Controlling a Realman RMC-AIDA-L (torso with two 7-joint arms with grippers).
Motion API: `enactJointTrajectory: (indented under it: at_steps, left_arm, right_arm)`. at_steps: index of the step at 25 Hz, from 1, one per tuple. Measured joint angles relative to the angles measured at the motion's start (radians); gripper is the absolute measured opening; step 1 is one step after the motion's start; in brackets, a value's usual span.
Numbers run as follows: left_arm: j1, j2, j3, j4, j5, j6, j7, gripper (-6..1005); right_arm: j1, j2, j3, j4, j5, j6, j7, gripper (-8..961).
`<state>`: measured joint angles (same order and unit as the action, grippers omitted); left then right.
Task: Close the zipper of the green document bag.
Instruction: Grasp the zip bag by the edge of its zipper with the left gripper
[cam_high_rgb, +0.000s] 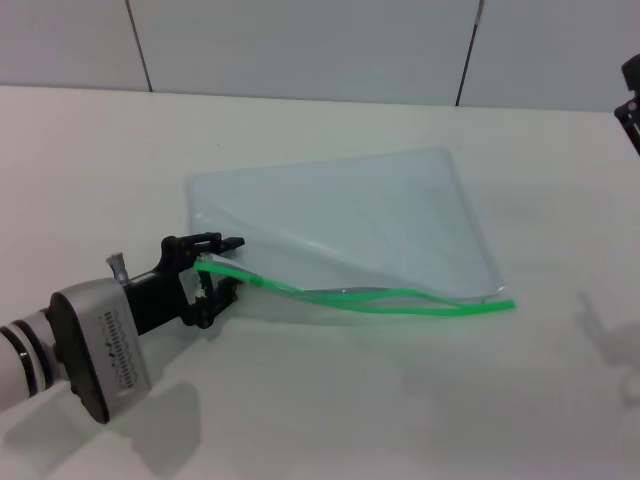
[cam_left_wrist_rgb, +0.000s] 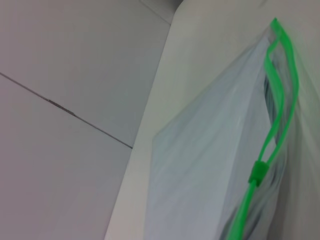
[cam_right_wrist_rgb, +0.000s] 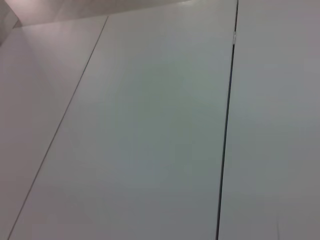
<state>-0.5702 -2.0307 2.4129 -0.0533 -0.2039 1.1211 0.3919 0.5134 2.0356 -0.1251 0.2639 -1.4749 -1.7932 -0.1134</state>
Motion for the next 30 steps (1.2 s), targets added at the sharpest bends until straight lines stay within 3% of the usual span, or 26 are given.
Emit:
enactJointTrajectory:
  at_steps: [8, 13, 25, 30]
  left_arm:
    - [-0.003, 0.0, -0.01, 0.013, -0.008, 0.0, 0.026, 327]
    - [-0.003, 0.0, -0.011, 0.023, -0.01, 0.0, 0.035, 129]
    - [0.011, -0.001, -0.012, 0.063, -0.058, 0.0, 0.084, 72]
    - [0.022, -0.006, -0.008, 0.067, -0.075, -0.007, 0.21, 70]
  right_arm:
    - [0.002, 0.0, -0.009, 0.0, -0.001, -0.001, 0.001, 850]
    - [0.005, 0.0, -0.01, 0.0, -0.001, 0.0, 0.001, 850]
    - [0.007, 0.0, -0.011, 0.0, -0.001, 0.0, 0.002, 849]
    - [0.008, 0.001, -0.013, 0.0, -0.001, 0.0, 0.002, 848]
